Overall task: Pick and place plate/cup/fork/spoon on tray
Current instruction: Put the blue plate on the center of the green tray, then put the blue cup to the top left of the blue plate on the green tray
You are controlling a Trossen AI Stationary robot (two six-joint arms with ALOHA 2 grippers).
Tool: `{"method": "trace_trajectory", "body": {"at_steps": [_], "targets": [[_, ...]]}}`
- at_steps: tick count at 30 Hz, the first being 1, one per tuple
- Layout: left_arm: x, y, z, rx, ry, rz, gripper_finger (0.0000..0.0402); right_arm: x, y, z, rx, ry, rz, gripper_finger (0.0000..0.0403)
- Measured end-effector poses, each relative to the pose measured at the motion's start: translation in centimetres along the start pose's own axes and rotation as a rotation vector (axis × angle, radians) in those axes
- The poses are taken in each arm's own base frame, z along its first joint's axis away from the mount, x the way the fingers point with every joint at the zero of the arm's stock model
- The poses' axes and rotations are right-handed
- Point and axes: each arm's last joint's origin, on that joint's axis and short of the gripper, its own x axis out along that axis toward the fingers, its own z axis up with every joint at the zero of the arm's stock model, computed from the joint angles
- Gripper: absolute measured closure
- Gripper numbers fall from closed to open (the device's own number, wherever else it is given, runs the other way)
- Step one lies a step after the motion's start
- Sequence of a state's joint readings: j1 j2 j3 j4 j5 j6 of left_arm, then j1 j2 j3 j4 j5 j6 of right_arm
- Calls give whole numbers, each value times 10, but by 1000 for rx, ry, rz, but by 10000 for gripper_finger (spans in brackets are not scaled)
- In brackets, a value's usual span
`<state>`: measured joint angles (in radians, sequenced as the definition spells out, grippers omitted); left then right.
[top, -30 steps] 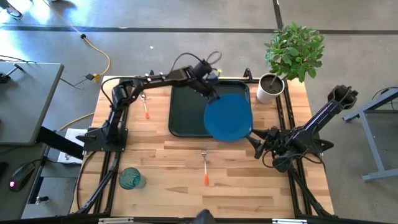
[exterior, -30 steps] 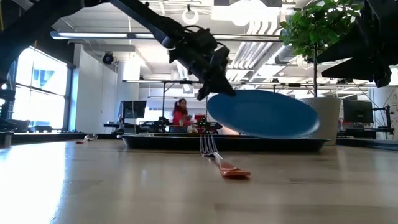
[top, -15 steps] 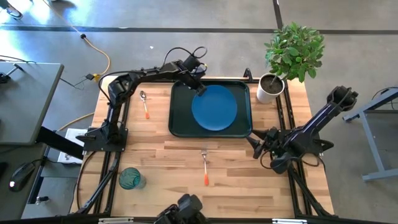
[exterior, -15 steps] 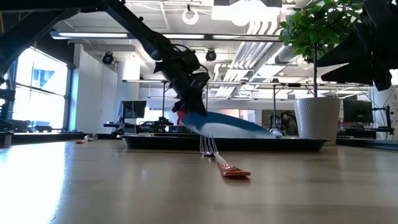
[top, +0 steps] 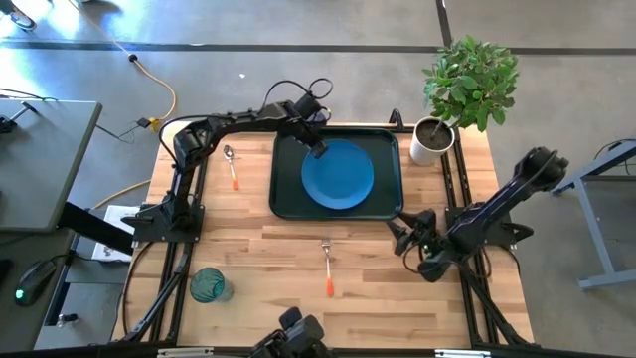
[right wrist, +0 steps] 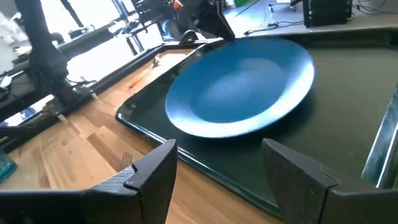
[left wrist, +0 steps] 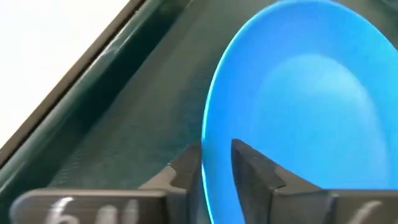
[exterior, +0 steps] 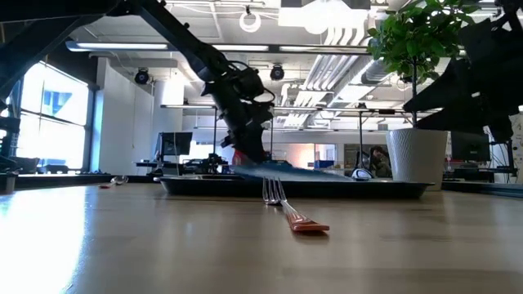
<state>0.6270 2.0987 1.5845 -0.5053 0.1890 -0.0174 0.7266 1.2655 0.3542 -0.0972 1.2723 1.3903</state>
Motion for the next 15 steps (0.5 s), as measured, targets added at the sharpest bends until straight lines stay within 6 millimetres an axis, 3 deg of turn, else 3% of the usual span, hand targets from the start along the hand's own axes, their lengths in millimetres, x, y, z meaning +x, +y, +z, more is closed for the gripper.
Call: {"method": "trace_trajectory", "body": {"at_steps": [6, 11, 15], "targets": [[-6, -5, 2, -14, -16, 24, 281, 11, 0, -6, 6, 34, -34, 177], [-48, -20, 16, 43, -130, 161, 278, 19, -1, -8, -14, 87, -59, 177], [-86, -46, 24, 104, -229, 198, 281, 24, -1, -6, 10, 71, -77, 177]]}}
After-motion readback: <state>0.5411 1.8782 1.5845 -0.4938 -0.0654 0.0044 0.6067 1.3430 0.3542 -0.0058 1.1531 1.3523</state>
